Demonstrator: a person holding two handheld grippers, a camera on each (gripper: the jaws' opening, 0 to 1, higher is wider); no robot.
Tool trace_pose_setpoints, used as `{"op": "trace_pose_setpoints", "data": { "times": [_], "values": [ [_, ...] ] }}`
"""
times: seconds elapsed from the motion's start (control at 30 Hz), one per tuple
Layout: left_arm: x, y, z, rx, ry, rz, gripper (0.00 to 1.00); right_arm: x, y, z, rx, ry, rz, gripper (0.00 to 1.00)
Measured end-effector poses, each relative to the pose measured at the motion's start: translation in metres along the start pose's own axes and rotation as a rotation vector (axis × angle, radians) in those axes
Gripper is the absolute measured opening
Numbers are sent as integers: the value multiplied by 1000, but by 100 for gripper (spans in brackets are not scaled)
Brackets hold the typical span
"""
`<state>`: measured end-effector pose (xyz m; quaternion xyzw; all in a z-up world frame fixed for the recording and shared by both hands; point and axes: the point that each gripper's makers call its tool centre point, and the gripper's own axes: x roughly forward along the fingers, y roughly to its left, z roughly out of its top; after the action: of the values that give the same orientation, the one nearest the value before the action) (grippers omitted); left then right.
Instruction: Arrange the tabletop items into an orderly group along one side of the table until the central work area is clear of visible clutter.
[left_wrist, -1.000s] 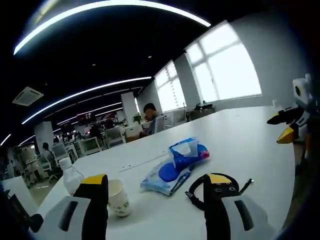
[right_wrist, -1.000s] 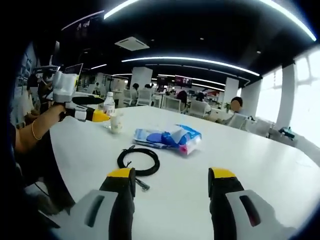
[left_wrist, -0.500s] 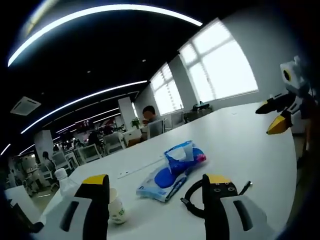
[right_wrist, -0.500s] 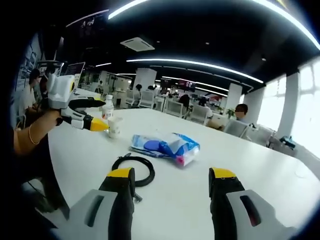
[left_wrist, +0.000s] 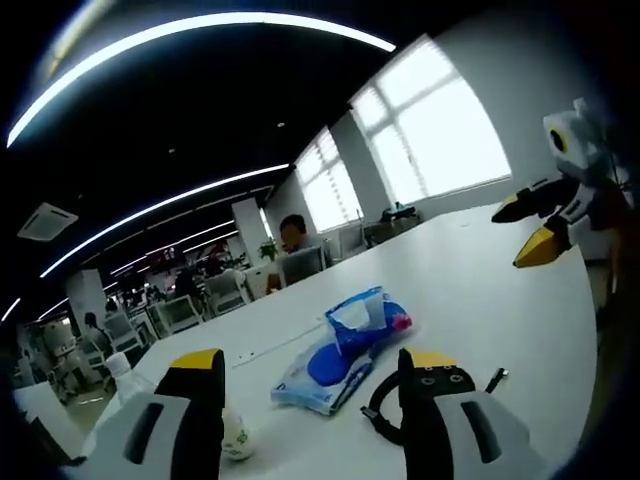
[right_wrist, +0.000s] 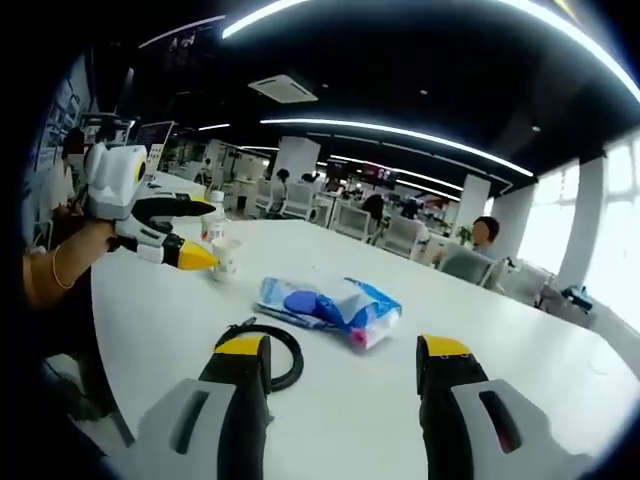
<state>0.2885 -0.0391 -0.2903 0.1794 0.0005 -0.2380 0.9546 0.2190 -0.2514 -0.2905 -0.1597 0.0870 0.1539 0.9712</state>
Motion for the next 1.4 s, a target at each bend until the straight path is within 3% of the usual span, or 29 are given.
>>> {"op": "trace_pose_setpoints", "data": {
  "times": [0.43, 0.67, 0.9, 1.03, 1.27, 1.4],
  "values": [
    [13, -3, -6, -37, 30, -18, 70, 20, -2, -6, 11, 27, 12, 58],
    [25, -8, -10, -62, 47, -34, 70, 40, -1, -5, 28, -5, 10, 57],
    [31, -7, -16, -61, 61, -26, 68, 52, -3, -14, -12, -9, -10, 58],
    [37, -10, -19, -135, 72, -48, 65, 59, -4, -20, 14, 21, -12, 58],
    [49, -11, -20, -116, 65, -42, 65, 66, -10, -22, 56, 22, -28, 57],
    [57, -13, -21, -115, 65, -60, 64, 71, -14, -20, 36, 18, -37, 55]
  ]
}}
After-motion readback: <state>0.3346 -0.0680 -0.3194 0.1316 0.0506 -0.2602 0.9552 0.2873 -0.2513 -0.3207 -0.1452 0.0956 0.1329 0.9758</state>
